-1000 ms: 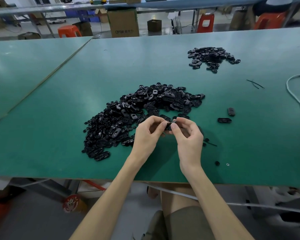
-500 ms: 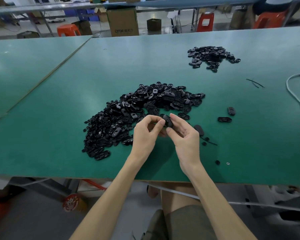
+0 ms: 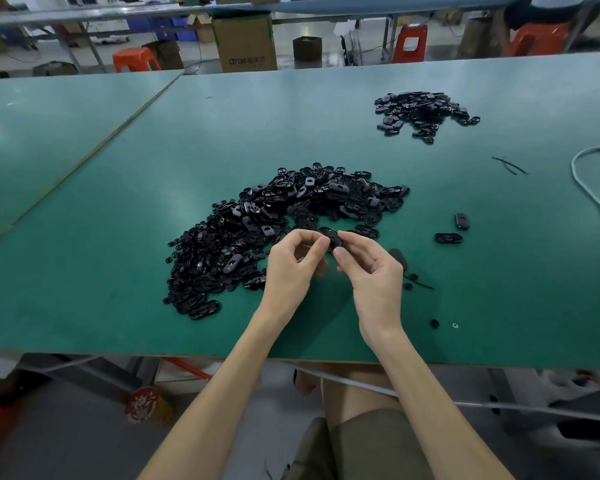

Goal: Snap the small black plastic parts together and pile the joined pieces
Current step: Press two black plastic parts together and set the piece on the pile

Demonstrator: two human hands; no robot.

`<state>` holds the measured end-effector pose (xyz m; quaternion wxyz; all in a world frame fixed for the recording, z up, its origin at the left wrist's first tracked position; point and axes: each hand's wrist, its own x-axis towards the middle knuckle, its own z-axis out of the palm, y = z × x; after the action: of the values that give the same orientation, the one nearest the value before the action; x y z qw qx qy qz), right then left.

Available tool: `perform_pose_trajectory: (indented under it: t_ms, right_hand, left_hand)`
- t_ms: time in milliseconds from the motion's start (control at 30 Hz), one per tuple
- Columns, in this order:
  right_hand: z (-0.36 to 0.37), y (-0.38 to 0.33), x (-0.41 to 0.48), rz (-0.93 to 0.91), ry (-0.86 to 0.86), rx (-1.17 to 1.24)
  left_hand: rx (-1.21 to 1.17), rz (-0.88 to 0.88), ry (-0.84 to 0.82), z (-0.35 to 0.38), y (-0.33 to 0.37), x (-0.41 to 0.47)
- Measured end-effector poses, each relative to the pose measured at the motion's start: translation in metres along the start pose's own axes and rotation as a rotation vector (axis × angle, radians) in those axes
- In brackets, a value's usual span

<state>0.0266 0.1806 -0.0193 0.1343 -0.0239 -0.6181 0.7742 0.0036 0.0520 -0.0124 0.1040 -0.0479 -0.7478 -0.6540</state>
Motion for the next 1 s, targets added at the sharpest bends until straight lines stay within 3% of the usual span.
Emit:
perform_pose_trajectory:
  t_ms: [400,700,1000]
  right_hand:
    - [0.0012,-0.0010,-0.0003,0.021,-0.015,0.027]
    - [0.0010,-0.0019,-0.0011,0.019,-0.018,0.039]
    - [-0.0002,-0.0016,-0.0010,0.027,0.049,0.109]
  left_hand:
    - [0.050,0.052,0.035,-0.0018,0.0027,-0.0012]
    - [0.298,0.281,0.115,0.0039,0.0066,-0.0064]
    - [0.406,0.365,0.024,0.0071,0.0007,-0.0074]
